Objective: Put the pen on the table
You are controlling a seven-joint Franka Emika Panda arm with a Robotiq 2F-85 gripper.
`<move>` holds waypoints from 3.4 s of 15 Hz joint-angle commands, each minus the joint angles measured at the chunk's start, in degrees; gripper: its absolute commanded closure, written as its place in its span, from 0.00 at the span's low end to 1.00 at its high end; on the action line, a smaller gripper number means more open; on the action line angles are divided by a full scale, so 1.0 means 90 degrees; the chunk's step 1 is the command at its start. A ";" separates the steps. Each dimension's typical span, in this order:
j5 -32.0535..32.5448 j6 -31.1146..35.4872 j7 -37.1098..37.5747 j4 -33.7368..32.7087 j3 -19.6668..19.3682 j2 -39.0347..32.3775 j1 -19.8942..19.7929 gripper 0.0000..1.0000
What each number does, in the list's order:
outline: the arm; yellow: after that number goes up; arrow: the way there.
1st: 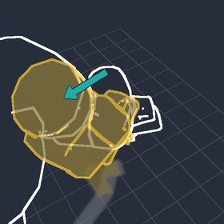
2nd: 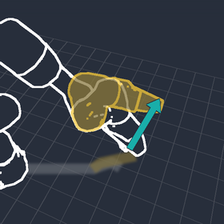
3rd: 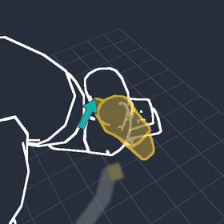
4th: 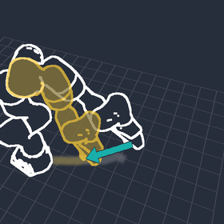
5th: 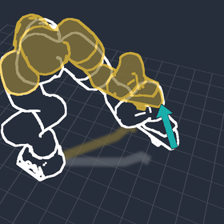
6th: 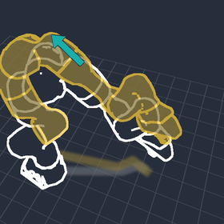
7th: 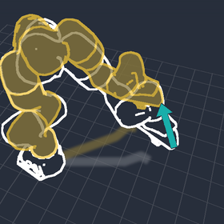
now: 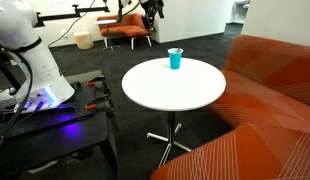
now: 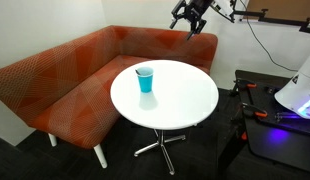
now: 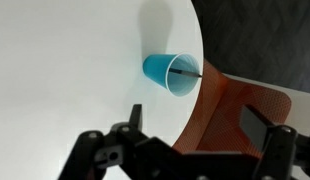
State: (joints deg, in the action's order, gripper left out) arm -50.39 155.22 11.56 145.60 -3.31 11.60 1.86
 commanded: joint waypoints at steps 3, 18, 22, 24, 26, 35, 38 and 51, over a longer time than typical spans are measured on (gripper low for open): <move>-0.2733 0.0083 -0.1111 -0.0502 -0.0397 -0.0106 0.0750 0.00; -0.8073 -0.2566 -0.4817 -0.1432 -0.0156 -0.2332 0.0152 0.00; -0.7899 -0.2769 -0.4741 -0.1329 -0.0137 -0.2369 0.0094 0.00; -0.7899 -0.2762 -0.4741 -0.1367 -0.0138 -0.2372 0.0089 0.00; -0.7899 -0.2760 -0.4741 -0.1378 -0.0139 -0.2372 0.0085 0.00; -0.8291 -0.2765 -0.4204 -0.1366 -0.0105 -0.2495 0.0069 0.00; -0.8209 -0.2657 -0.3762 -0.1344 -0.0082 -0.2524 0.0091 0.00; -0.7978 -0.1495 -0.2023 -0.1408 0.0198 -0.2576 0.0184 0.00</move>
State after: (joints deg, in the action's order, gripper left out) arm -123.34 139.77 -10.75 133.45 -2.17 -11.82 3.56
